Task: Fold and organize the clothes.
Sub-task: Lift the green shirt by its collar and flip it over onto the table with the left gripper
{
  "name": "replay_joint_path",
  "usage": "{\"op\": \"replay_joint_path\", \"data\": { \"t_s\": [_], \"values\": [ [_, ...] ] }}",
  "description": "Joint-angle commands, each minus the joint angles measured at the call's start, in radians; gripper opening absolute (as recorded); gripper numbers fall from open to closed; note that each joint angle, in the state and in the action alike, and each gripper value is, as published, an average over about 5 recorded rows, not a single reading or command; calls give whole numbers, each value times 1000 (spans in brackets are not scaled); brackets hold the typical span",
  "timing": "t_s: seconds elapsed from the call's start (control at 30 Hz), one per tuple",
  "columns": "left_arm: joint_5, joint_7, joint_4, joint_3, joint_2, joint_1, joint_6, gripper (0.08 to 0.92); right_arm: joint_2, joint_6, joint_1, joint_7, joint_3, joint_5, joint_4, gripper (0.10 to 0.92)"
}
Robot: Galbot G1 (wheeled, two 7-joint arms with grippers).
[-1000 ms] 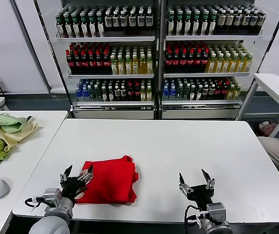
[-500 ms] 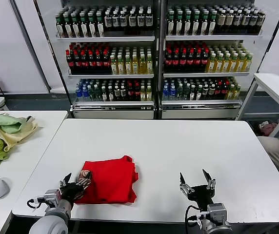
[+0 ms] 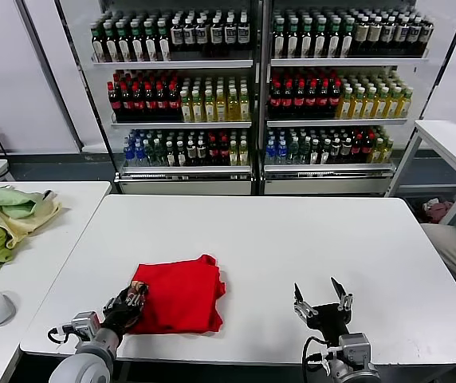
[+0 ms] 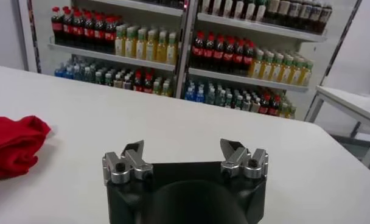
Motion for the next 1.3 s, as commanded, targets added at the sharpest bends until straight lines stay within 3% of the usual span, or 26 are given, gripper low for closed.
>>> {"op": "replay_joint_path", "data": {
  "t_s": [0.03, 0.13, 0.27, 0.4, 0.5, 0.6, 0.7, 0.8, 0.9, 1.03, 1.3],
  "values": [
    [-10, 20, 2, -6, -7, 9, -11, 369, -2, 2, 0, 1, 3, 1, 4, 823],
    [7, 18, -67, -40, 19, 25, -25, 282, -3, 2, 0, 2, 6, 2, 5, 823],
    [-116, 20, -221, -219, 135, 51, 39, 178, -7, 4, 8, 1, 9, 6, -4, 823],
    [-335, -2, -294, -490, 290, 55, 103, 130, -9, 3, 27, 0, 7, 13, -11, 823],
    [-447, -42, -331, -568, 336, 60, 110, 125, -9, 3, 41, 0, 2, 17, -19, 823],
    [-425, -71, -411, -440, 283, 41, 110, 124, -8, 2, 45, 0, -2, 16, -22, 823],
    [-225, -54, -442, -100, 145, 18, 110, 124, -6, 1, 39, 1, 2, 15, -20, 823],
    [41, -11, -367, 255, -6, 2, 106, 124, -4, 5, 27, 2, 6, 11, -23, 823],
    [230, 6, -263, 461, -109, -13, 84, 124, 0, 11, 13, 2, 8, 5, -23, 823],
    [373, -29, -150, 547, -216, -60, 19, 124, 2, 15, 7, 3, 9, 2, -20, 823],
    [430, -244, -75, 476, -326, -164, -51, 124, 7, 16, 12, 3, 3, -3, -20, 823]
  ]
}}
